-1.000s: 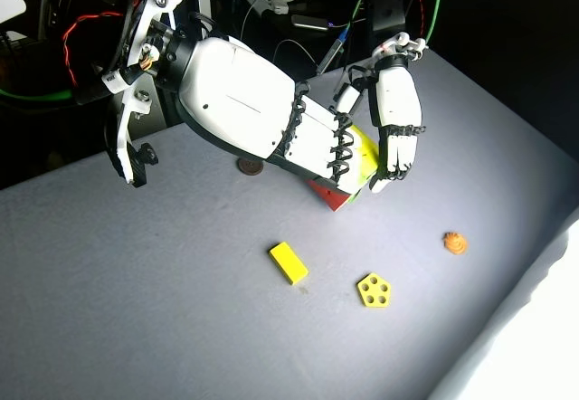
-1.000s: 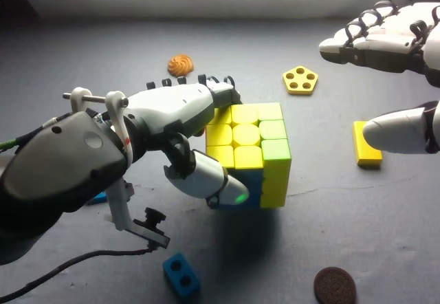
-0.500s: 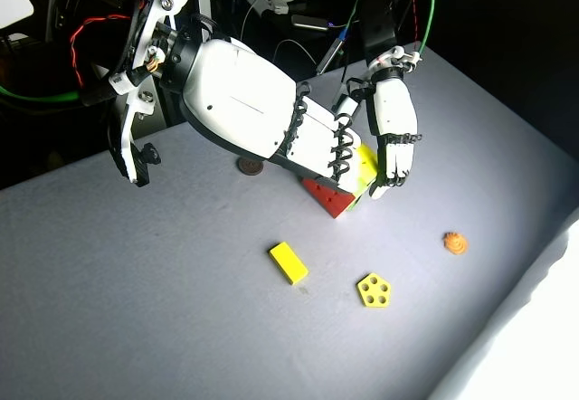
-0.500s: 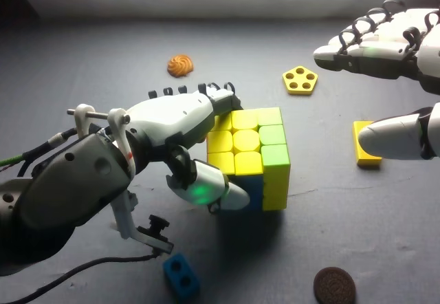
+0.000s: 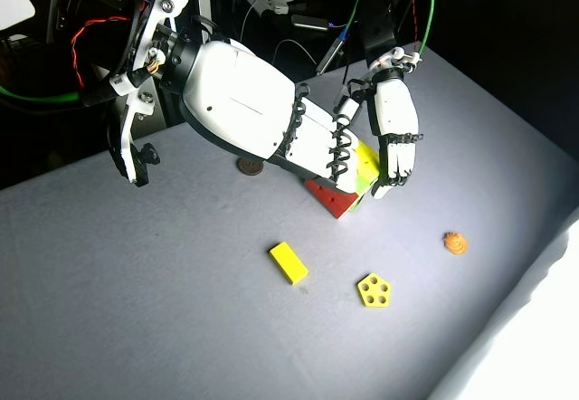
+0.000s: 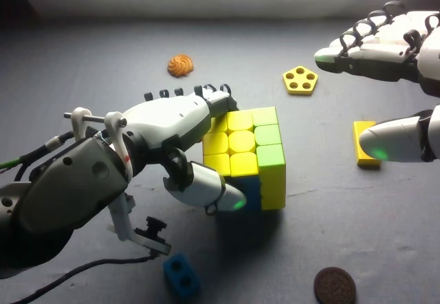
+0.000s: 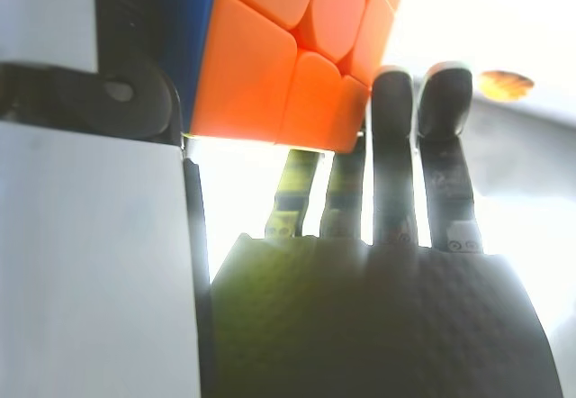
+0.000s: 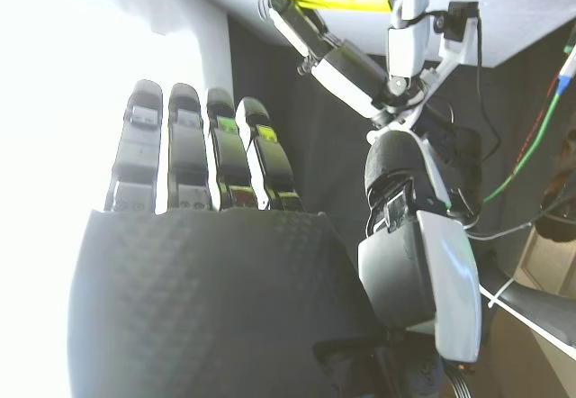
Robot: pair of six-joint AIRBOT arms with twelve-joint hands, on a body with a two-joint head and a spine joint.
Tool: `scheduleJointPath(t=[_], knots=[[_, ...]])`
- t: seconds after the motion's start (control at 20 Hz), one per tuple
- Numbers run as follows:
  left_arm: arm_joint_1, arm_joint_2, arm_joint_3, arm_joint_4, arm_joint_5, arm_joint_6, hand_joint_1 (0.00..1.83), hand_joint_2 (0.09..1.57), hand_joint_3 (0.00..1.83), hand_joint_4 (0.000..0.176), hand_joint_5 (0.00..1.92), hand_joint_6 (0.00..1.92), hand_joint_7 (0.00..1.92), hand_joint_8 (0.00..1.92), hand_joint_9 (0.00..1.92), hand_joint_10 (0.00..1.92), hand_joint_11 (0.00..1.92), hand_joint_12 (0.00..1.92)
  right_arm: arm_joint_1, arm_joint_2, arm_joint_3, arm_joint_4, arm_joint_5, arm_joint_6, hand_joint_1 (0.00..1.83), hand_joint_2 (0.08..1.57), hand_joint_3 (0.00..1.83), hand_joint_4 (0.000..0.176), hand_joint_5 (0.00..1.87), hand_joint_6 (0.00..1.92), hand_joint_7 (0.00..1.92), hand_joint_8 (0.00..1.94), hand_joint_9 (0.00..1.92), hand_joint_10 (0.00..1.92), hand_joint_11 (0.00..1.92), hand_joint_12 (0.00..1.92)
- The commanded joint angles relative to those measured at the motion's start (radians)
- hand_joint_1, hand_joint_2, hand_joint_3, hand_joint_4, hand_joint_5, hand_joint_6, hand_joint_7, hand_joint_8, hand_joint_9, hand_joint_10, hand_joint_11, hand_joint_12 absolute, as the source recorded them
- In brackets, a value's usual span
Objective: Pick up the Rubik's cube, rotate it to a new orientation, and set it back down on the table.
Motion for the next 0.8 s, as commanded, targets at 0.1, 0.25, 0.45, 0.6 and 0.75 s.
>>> scheduleJointPath(t=[0.1, 0.25, 0.45, 0.6, 0.75], knots=[[0.000, -0.002, 0.000, 0.036, -0.076, -0.006, 0.88, 1.14, 0.00, 0.000, 0.25, 0.29, 0.33, 0.49, 0.23, 0.93, 0.00, 1.53, 0.007, 0.005, -0.003, 0.008, 0.105, -0.001, 0.00, 1.29, 0.00, 0.000, 0.02, 0.01, 0.03, 0.01, 0.04, 0.02, 0.01, 0.01], [0.002, -0.001, -0.002, 0.036, -0.076, -0.006, 0.71, 1.09, 0.00, 0.000, 0.19, 0.01, 0.35, 0.02, 0.31, 0.27, 0.00, 1.13, 0.005, 0.005, -0.003, 0.008, 0.105, -0.001, 0.00, 1.29, 0.00, 0.000, 0.01, 0.00, 0.02, 0.01, 0.03, 0.01, 0.00, 0.00], [0.001, -0.001, -0.006, 0.034, -0.076, -0.006, 0.60, 1.01, 0.00, 0.000, 0.01, 0.00, 0.11, 0.00, 0.18, 0.00, 0.00, 0.75, 0.004, 0.005, -0.003, 0.008, 0.105, -0.001, 0.00, 1.29, 0.00, 0.000, 0.01, 0.00, 0.03, 0.01, 0.04, 0.01, 0.00, 0.00], [0.001, 0.003, -0.011, 0.034, -0.076, -0.006, 0.55, 0.96, 0.00, 0.009, 0.00, 0.00, 0.00, 0.00, 0.01, 0.00, 0.00, 0.41, 0.003, 0.005, -0.004, 0.008, 0.105, -0.002, 0.00, 1.29, 0.00, 0.000, 0.00, 0.00, 0.00, 0.00, 0.02, 0.00, 0.00, 0.00], [0.001, 0.010, -0.017, 0.034, -0.075, -0.005, 0.50, 0.90, 0.00, 0.029, 0.00, 0.00, 0.00, 0.00, 0.00, 0.00, 0.00, 0.17, 0.002, 0.005, -0.005, 0.008, 0.105, -0.005, 0.00, 1.30, 0.01, 0.000, 0.00, 0.00, 0.02, 0.01, 0.03, 0.01, 0.02, 0.01]])
